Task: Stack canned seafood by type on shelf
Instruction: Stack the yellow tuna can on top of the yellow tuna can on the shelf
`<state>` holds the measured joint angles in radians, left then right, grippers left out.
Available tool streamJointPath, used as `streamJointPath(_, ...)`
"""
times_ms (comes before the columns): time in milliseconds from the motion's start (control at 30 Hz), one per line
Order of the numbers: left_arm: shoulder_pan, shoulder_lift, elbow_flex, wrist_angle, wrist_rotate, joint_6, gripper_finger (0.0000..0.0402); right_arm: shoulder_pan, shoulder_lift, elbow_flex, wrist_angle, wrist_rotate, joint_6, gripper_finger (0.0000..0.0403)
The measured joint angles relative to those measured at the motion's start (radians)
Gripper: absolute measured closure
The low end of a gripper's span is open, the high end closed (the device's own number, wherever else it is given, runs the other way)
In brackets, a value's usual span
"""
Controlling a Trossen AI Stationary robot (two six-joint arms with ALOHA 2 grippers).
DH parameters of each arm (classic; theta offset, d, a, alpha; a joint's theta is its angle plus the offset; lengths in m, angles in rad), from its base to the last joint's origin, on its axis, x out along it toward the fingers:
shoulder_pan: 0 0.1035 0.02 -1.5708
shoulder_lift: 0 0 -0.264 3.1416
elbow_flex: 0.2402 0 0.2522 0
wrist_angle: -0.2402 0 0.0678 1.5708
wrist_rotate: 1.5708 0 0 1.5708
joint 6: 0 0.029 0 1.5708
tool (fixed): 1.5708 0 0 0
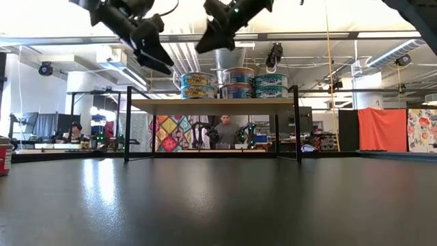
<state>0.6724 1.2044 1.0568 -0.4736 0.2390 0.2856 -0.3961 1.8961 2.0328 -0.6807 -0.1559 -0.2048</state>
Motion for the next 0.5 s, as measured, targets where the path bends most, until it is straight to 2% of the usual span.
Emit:
streamJointPath(100, -0.021, -0.041, -0.109, 0.151, -0.051, -0.062, 0.0002, -0.018, 0.004, 0.006, -0.076, 0.029, -0.016, 0.0324)
streamJointPath(200, -0.064, -0.063, -0.179, 0.197, -0.145, -0.074, 0.0002, -0.024, -0.004, 0.005, -0.168, 0.131, -0.053, 0.0331)
streamJointPath(267, -0.093, -0.073, -0.206, 0.198, -0.162, -0.083, 0.0002, -0.024, -0.026, 0.03, -0.245, 0.193, -0.068, 0.0336)
streamJointPath(367, -0.136, -0.076, -0.249, 0.238, -0.144, -0.119, 0.0002, -0.024, -0.064, 0.075, -0.353, 0.232, -0.061, 0.0341)
streamJointPath(500, -0.169, -0.058, -0.327, 0.399, -0.173, -0.178, 0.0002, -0.024, -0.09, 0.085, -0.447, 0.265, -0.048, 0.0347)
